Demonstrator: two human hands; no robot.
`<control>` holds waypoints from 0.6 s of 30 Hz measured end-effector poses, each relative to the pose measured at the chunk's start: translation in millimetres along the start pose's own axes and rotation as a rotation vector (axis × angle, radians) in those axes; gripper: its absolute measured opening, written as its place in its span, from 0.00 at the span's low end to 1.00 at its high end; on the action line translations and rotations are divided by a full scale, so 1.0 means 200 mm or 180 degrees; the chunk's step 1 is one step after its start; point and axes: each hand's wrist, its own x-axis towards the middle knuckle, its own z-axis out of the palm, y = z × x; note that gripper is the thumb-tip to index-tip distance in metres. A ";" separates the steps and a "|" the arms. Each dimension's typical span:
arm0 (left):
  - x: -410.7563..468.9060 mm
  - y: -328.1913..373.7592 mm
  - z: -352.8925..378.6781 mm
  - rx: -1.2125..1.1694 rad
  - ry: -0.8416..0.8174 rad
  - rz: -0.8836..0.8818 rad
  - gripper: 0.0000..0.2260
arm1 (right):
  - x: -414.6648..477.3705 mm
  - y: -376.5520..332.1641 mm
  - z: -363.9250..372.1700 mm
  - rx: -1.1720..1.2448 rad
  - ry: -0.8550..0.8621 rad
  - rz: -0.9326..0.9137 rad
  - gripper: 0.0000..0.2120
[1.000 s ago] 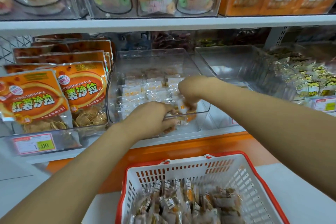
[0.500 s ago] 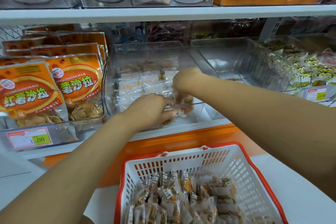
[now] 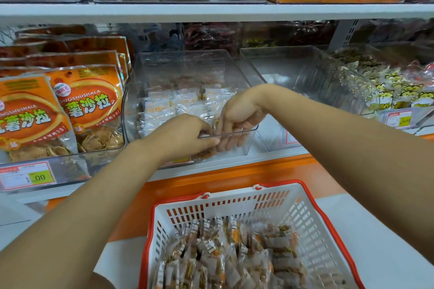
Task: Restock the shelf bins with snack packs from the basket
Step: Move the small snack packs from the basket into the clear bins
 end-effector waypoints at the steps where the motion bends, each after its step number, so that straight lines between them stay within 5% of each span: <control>1: 0.00 0.00 0.00 -0.0006 0.0003 -0.0030 0.17 | 0.02 0.00 0.00 0.0100 -0.0076 0.0033 0.14; 6: -0.01 0.01 0.00 -0.0001 -0.0035 -0.0067 0.16 | 0.04 -0.05 0.01 -0.0081 -0.0170 0.0286 0.15; 18: -0.01 0.04 -0.04 -0.0164 -0.0121 -0.0148 0.15 | 0.10 -0.07 0.07 0.0039 0.0554 0.0388 0.10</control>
